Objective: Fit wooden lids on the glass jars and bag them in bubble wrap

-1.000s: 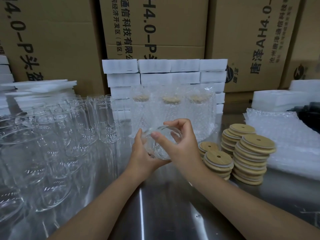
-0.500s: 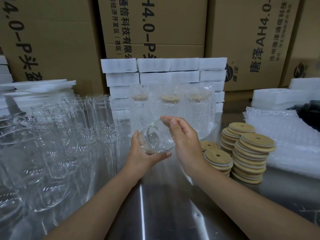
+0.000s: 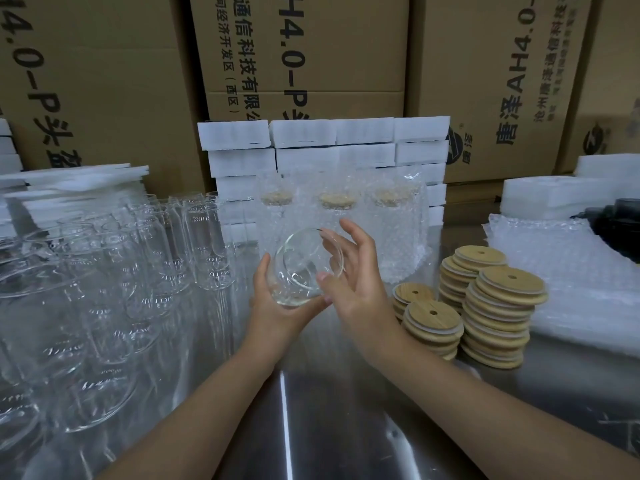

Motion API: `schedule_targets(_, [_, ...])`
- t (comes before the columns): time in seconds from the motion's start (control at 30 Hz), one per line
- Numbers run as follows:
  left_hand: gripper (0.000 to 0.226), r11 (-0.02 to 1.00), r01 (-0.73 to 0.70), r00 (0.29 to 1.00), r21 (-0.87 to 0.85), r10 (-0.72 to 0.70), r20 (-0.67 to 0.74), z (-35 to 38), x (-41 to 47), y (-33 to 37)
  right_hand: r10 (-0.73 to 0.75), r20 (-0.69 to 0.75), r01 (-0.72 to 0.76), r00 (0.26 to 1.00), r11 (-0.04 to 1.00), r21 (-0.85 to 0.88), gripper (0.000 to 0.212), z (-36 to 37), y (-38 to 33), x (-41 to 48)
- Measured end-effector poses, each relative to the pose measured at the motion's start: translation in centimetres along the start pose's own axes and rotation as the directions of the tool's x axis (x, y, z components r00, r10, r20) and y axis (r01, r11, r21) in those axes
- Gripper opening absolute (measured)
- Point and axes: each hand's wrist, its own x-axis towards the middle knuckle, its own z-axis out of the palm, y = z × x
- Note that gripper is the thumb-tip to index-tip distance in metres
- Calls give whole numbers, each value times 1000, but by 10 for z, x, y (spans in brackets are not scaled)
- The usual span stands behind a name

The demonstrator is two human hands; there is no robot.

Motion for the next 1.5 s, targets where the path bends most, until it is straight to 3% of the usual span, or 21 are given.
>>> schedule_targets(0.13, [126,997,-51,998,57,52,-26,-2,0,-1,-24,-21,22,999,995,-93,65,2,5,-1])
schedule_targets(0.33, [127,992,-68,997,107,72,-35,-1,-3,2,-48,-47,40,998,986,-159,57,2,8,1])
schedule_targets(0.47, [123,996,-85,992,13,86,-95,3,-5,10,-26,-31,23,999,995,-100,50,2,5,0])
schedule_targets(0.57, [104,986,-106,990,-132,92,-111,6,-7,18,6,-4,-7,1000,999,-48,49,3,4,-1])
schedule_targets(0.7, [93,950,109,990,-292,-129,-51,8,-12,23,11,55,-4,998,992,-125,56,2,4,-2])
schedule_targets(0.87, [90,860,260,965,-440,-247,89,4,-13,28,-6,85,28,996,968,-250,29,2,4,-1])
schedule_targets(0.97, [90,771,376,920,-514,-376,108,2,-7,27,-28,151,77,988,941,-331,34,0,5,-3])
schedule_targets(1.2, [83,686,381,915,-620,-378,143,-3,-1,25,-85,283,218,955,850,-479,61,-2,5,-5])
schedule_targets(1.37, [93,615,493,867,-615,-401,294,-4,-2,26,-111,270,233,956,848,-476,76,-1,2,-4])
schedule_targets(1.5, [99,529,616,787,-583,-386,481,-1,-7,31,-132,180,200,975,875,-441,82,0,-1,-3])
